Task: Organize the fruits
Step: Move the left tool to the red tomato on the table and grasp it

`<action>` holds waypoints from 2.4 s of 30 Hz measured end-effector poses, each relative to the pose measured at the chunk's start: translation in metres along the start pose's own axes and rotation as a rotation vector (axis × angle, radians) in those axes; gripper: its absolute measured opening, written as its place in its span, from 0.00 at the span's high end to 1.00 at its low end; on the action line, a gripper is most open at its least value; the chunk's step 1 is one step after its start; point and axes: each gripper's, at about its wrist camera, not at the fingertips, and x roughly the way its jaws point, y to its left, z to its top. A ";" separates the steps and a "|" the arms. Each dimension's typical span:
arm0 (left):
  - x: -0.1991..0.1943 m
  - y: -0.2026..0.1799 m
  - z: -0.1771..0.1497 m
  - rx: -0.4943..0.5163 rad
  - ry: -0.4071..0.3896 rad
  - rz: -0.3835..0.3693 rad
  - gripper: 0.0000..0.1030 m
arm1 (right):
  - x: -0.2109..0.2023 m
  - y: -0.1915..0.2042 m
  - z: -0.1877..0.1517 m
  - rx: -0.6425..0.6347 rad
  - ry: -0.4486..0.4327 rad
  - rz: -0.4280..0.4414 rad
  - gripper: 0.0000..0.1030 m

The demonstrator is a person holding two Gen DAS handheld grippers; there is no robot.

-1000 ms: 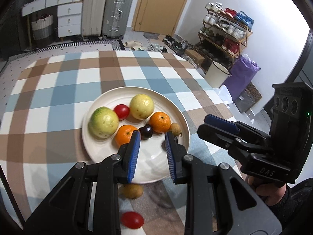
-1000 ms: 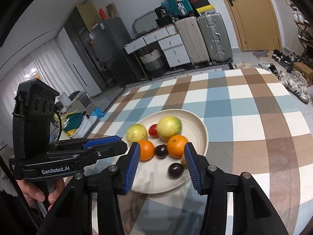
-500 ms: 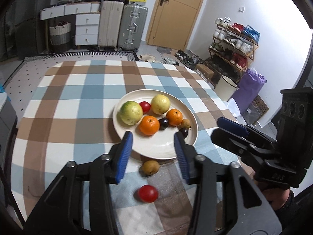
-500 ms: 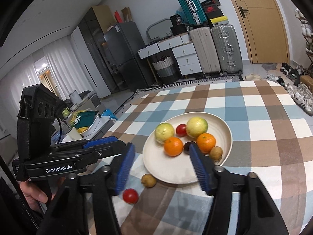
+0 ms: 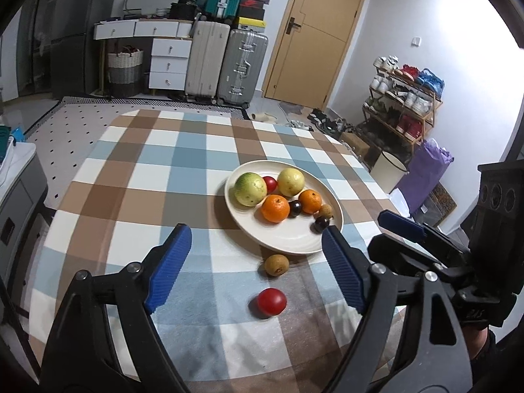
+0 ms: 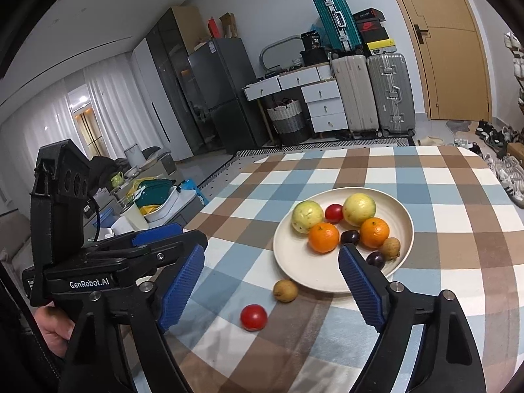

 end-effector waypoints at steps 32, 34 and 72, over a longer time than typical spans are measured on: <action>-0.005 0.043 -0.073 -0.091 0.082 0.077 0.01 | -0.019 0.028 -0.045 -0.020 0.020 -0.069 0.02; 0.004 0.042 -0.078 -0.090 0.109 0.077 0.01 | -0.018 0.027 -0.049 -0.016 0.029 -0.071 0.01; 0.099 -0.009 -0.071 0.094 0.270 -0.131 0.72 | 0.012 -0.031 -0.066 0.119 0.144 -0.095 0.01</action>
